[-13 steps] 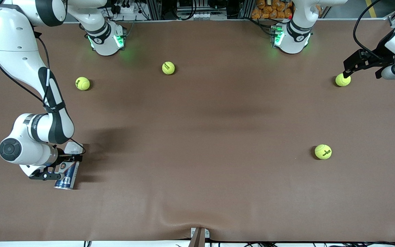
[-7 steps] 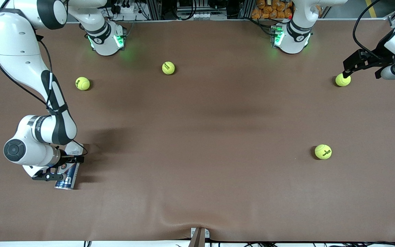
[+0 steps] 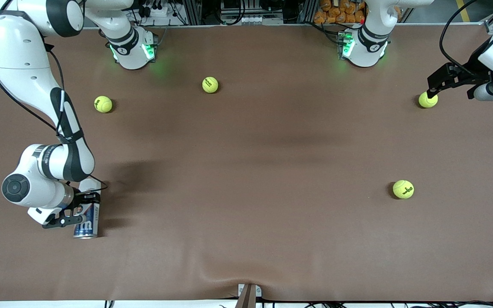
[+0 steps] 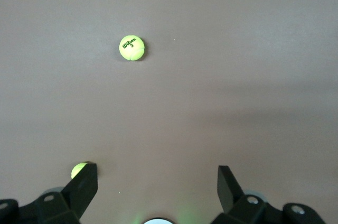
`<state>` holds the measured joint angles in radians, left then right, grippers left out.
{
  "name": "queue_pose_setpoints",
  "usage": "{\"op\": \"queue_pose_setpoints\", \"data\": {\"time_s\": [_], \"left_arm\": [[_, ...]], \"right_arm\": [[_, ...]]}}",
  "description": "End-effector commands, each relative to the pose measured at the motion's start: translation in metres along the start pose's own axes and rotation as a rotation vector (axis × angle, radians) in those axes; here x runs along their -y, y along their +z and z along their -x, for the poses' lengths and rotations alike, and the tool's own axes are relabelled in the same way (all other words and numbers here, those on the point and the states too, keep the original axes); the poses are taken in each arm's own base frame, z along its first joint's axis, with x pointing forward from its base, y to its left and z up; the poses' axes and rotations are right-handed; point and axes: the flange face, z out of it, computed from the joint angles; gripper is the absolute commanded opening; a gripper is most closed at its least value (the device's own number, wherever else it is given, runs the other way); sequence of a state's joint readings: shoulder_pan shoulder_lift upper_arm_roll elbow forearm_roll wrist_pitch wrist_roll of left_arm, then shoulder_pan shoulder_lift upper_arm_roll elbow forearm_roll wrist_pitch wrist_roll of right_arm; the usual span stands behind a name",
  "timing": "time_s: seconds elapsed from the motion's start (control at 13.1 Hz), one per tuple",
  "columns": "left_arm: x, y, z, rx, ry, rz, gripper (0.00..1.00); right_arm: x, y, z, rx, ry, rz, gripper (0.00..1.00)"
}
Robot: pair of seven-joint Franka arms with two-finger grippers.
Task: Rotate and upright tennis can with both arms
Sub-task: 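Lift the can with the right gripper and carry it to table center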
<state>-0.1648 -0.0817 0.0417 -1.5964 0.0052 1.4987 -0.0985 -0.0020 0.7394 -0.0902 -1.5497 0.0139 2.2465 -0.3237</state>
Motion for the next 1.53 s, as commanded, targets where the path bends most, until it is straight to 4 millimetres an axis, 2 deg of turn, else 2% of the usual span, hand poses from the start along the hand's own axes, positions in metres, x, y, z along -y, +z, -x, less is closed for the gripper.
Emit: {"op": "queue_pose_setpoints", "data": {"time_s": [0.0, 0.15, 0.31, 0.54, 0.69, 0.92, 1.15, 1.3, 1.45], "left_arm": [[0.001, -0.005, -0.003, -0.009, 0.015, 0.004, 1.00], [0.001, -0.005, -0.003, -0.010, 0.015, 0.004, 1.00], [0.000, -0.005, -0.003, -0.010, 0.017, 0.004, 1.00], [-0.001, -0.003, -0.003, -0.006, 0.019, 0.004, 1.00], [-0.002, -0.002, -0.004, -0.005, 0.020, 0.003, 1.00], [-0.003, 0.000, -0.006, -0.002, 0.020, 0.003, 1.00], [-0.004, 0.000, -0.006, -0.006, 0.022, 0.003, 1.00], [-0.004, 0.004, -0.009, 0.001, 0.020, 0.002, 1.00], [-0.006, 0.005, -0.010, -0.002, 0.023, 0.004, 1.00]], "right_arm": [[0.037, -0.054, -0.017, -0.063, -0.232, -0.009, 0.53], [0.078, -0.078, -0.034, -0.125, -0.444, -0.030, 0.53], [0.128, -0.099, -0.050, -0.184, -0.638, -0.047, 0.53], [0.221, -0.106, -0.056, -0.205, -0.818, -0.071, 0.62], [0.280, -0.107, -0.053, -0.209, -0.995, -0.065, 0.64], [0.340, -0.107, -0.046, -0.204, -1.163, -0.050, 0.64], [0.434, -0.104, -0.024, -0.172, -1.368, 0.049, 0.64], [0.458, -0.095, -0.015, -0.141, -1.436, 0.096, 0.62], [0.493, -0.075, -0.004, -0.134, -1.440, 0.089, 0.62]]}}
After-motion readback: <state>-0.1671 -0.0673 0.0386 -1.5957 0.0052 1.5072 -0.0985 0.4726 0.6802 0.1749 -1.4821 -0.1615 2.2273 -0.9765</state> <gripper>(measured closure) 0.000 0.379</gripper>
